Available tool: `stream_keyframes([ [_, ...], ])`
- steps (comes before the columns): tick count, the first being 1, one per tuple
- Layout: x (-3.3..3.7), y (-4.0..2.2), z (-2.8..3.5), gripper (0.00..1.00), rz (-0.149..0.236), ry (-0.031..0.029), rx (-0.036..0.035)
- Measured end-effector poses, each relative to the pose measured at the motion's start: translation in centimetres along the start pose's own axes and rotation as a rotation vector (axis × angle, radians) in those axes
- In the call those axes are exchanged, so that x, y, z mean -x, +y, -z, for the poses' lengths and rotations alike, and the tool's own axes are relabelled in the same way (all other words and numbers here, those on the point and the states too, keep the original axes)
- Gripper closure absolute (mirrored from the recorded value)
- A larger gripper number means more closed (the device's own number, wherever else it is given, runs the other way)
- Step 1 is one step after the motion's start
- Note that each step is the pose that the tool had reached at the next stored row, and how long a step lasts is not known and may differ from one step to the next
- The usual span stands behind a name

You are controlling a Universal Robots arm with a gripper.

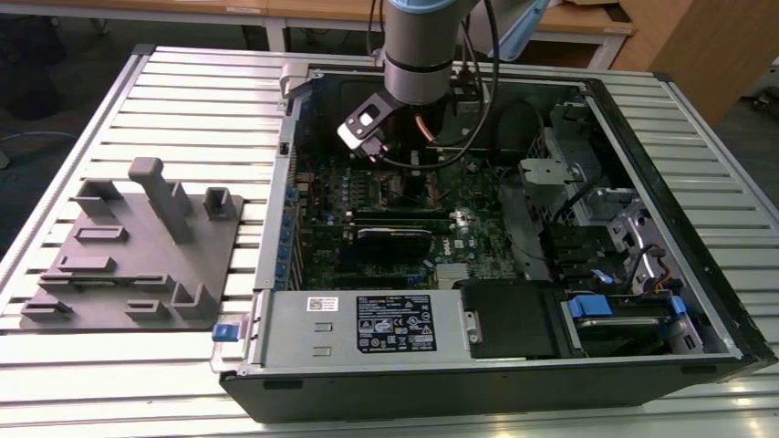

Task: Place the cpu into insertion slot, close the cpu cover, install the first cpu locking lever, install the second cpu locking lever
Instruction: 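Place the cpu into insertion slot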

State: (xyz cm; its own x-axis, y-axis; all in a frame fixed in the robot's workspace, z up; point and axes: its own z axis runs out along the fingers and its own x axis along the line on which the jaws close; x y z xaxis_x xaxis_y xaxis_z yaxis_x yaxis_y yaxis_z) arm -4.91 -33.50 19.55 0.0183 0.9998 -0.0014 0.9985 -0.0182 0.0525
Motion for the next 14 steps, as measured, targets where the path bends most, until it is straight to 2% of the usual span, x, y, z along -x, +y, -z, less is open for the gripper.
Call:
stream_keyframes([
  [14, -0.18, -0.04, -0.06, 0.46, -0.001, 0.0000, 0.0000],
])
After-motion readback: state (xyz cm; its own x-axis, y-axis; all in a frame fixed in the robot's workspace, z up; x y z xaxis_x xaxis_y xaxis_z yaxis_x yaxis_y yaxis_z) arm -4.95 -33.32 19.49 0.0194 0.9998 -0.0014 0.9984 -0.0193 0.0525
